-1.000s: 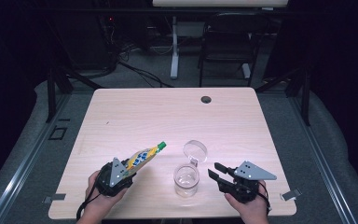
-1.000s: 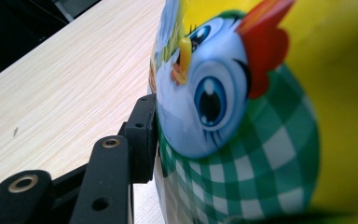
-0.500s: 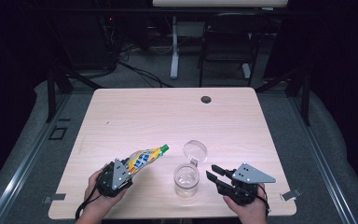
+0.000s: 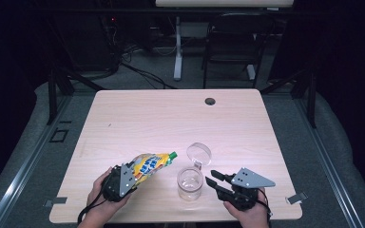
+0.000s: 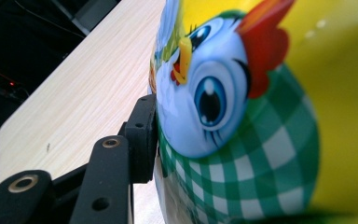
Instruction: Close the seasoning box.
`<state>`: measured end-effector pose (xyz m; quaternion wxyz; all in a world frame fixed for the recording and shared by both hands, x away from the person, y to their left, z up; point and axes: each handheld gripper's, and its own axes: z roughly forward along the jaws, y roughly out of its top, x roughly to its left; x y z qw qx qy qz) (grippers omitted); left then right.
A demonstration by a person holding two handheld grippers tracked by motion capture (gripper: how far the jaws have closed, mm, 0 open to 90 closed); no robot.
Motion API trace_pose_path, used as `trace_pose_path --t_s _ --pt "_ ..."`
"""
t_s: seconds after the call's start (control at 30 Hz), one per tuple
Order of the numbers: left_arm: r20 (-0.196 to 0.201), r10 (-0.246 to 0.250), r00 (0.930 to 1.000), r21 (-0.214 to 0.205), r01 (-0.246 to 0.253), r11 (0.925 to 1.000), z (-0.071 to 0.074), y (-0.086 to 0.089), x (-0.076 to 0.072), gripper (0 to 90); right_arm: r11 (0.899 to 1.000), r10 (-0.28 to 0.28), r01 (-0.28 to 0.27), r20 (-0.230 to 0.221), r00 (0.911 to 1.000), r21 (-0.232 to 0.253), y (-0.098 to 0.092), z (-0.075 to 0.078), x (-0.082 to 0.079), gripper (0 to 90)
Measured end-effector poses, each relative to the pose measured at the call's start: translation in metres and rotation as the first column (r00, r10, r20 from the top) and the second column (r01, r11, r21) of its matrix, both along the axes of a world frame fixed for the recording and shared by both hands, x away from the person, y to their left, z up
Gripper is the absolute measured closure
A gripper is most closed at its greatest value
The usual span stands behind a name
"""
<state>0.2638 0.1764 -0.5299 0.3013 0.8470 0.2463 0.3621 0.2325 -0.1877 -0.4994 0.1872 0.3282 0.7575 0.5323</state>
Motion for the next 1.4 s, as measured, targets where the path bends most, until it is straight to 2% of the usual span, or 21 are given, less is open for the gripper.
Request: trace_pose_path --t_s 0.13,0.37,0.53,0.57,0.8,1.0,1.2,1.3,1.4 --pt "0.007 -0.011 0.9999 0.031 0.011 0.9995 -0.001 -0.003 -0.001 55.8 1.000 0.004 -0.004 0.000 1.0000 -0.003 0.004 -0.002 0.001 66.4" --pt "0.009 -0.018 0.9998 0.049 0.018 0.9986 -0.002 -0.005 -0.001 55.8 1.000 -0.001 0.001 -0.008 1.0000 0.010 0.004 -0.002 0.004 65.6" --pt "0.026 -0.019 0.9995 0.066 0.018 0.9977 -0.003 -0.006 -0.001 55.8 1.000 0.006 -0.006 -0.009 0.9999 0.016 0.008 -0.003 0.003 65.0" --pt "0.029 -0.018 0.9994 0.071 0.016 0.9973 -0.003 -0.006 -0.001 55.9 1.000 0.010 -0.010 -0.010 0.9999 0.004 0.008 -0.002 0.003 64.9" --pt "0.061 -0.029 0.9977 0.107 0.022 0.9941 -0.004 -0.010 -0.003 55.9 0.999 0.031 -0.030 -0.030 0.9991 0.027 0.011 -0.002 0.005 64.4" --pt "0.088 -0.035 0.9955 0.130 0.023 0.9913 -0.003 -0.012 -0.003 55.8 0.999 0.042 -0.041 -0.020 0.9989 0.030 0.016 0.003 0.003 63.8" --pt "0.105 -0.054 0.9930 0.135 0.040 0.9901 0.002 -0.017 0.000 55.8 0.998 0.052 -0.051 -0.029 0.9982 0.030 0.020 0.008 0.005 63.7" --pt "0.131 -0.081 0.9881 0.182 0.056 0.9818 0.006 -0.021 0.002 55.9 0.997 0.064 -0.063 -0.045 0.9969 0.038 0.021 0.013 0.007 63.6" --pt "0.143 -0.110 0.9835 0.201 0.080 0.9764 0.008 -0.025 0.006 55.9 0.998 0.066 -0.065 -0.049 0.9966 0.021 0.022 0.015 0.007 63.5"
